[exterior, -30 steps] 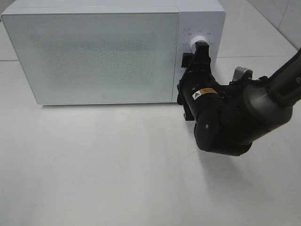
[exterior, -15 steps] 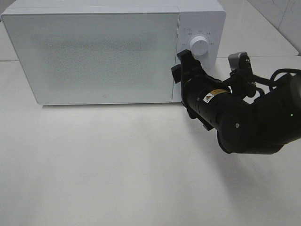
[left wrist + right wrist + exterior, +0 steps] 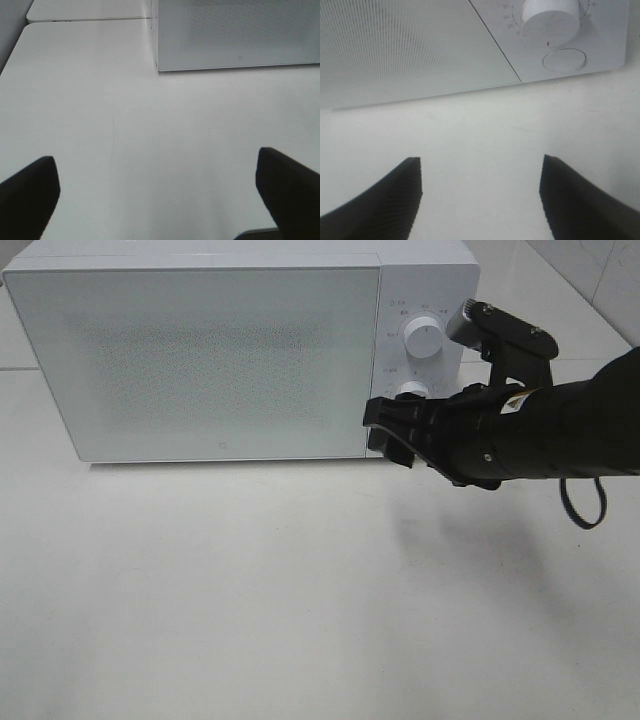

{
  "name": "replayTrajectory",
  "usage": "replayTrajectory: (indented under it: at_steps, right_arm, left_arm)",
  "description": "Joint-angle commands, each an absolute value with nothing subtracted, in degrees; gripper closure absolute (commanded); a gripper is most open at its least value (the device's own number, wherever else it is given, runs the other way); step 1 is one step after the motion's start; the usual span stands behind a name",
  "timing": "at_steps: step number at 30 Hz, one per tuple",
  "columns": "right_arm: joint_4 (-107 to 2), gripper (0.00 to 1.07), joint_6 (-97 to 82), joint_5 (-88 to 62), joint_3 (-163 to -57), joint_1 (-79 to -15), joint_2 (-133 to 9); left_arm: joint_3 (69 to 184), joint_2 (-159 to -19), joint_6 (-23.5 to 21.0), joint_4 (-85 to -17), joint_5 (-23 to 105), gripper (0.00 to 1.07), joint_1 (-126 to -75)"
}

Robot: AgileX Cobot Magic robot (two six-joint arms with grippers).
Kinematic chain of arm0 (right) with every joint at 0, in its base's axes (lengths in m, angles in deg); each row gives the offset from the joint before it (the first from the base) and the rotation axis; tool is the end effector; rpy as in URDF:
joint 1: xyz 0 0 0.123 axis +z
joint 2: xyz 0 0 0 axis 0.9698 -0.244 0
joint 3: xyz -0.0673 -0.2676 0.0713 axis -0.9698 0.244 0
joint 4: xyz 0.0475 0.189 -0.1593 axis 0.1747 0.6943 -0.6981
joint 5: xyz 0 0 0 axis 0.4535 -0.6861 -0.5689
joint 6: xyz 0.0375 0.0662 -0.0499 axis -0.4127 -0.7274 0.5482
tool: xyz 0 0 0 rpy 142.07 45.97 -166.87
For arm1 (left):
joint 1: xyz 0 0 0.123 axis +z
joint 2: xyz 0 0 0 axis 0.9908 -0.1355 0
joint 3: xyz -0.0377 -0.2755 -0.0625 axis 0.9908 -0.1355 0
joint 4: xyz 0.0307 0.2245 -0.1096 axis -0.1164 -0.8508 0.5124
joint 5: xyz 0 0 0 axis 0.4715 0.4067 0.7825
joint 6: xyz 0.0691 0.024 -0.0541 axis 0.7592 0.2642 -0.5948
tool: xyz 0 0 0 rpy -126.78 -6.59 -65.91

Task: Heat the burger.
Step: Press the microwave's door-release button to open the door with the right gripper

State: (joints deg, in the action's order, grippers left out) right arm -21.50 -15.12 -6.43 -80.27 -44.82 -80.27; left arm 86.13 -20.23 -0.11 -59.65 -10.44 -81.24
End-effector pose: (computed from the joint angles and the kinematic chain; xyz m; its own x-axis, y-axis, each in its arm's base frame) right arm 0.2542 0.1438 0.1946 -0.6682 0.2430 -0.7032 -0.0982 0.9081 0.4071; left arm -0.0092 -0.0086 0.2813 -0.4522 0.0293 -0.8914 0.0826 0.9965 -0.0092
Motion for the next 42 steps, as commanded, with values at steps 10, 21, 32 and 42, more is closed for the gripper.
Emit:
replayTrajectory:
  at_steps: [10,21,32,42]
  right_arm:
    - [-44.02,0.41,-8.88,-34.22,-80.49,-53.02,-65.60]
    - [-50.15,0.41,-8.99,-58.28,-80.49,-53.02,-49.15]
    - [-50.43,0.25,-10.02,-68.65,-80.49,-53.02,-30.99]
    - [-53.70,0.28,-11.74,-73.06,-78.37,-59.84,-14.78]
  left_arm:
    - [86.07,-19.20,-0.51,-59.59,-9.70,0.06,-81.07]
    - [86.07,-19.20,-0.51,-59.59,-9.70,0.06,-81.07]
    - [86.07,-19.20,-0.51,-59.59,-9.70,0.06,-81.07]
    - [86.07,-19.20,-0.51,-59.59,-9.70,0.06,-81.07]
